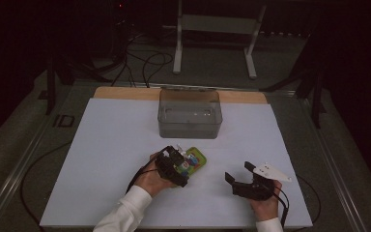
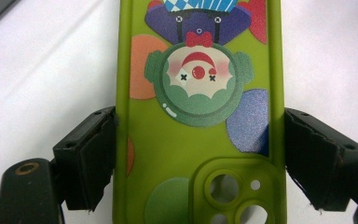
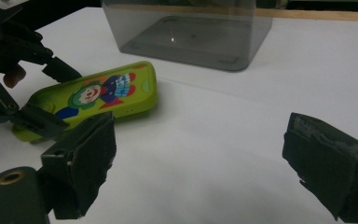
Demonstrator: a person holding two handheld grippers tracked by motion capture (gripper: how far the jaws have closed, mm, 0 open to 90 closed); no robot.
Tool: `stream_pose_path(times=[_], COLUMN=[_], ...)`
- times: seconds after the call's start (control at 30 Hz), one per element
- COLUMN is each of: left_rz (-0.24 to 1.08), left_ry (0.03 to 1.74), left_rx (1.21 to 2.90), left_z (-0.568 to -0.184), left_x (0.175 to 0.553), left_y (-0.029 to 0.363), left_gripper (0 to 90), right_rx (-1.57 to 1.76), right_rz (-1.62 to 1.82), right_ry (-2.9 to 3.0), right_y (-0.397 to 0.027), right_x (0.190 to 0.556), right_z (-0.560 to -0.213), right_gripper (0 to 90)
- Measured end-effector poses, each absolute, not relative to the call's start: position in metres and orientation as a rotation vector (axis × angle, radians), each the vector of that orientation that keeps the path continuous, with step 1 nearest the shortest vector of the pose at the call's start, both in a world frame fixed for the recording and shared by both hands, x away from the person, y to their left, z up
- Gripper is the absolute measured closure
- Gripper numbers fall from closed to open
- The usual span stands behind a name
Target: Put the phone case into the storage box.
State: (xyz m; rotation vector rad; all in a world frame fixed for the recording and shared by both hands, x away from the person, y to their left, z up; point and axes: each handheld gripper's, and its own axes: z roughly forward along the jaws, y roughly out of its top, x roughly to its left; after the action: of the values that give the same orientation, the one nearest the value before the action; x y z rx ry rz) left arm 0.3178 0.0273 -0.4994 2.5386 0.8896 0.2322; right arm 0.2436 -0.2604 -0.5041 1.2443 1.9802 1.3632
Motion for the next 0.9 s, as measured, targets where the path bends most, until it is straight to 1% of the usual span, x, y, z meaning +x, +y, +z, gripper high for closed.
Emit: stream_pose_path(times=[0.53,0.67,0.9], left_rz=[0.256,0.266,0.292], left_ry=[0.928,0.931,0.954], left_rx=[2.452,2.435,2.366], left_z=[-0.487,-0.484,-0.477], left_x=[0.320,0.320,0.320], left_y=[0.036,0.038,0.044], left_gripper=[16.5,16.5,16.4], right_rx=[1.300,1.302,1.303], right_rz=[1.389,1.444,1.433], right_ry=[2.025,2.045,2.050], right_y=[-0.257,-0.257,-0.254], right_x=[0.245,0.246,0.248], right_z=[-0.502,-0.500,-0.494], right_gripper=[9.2,9.3,9.2])
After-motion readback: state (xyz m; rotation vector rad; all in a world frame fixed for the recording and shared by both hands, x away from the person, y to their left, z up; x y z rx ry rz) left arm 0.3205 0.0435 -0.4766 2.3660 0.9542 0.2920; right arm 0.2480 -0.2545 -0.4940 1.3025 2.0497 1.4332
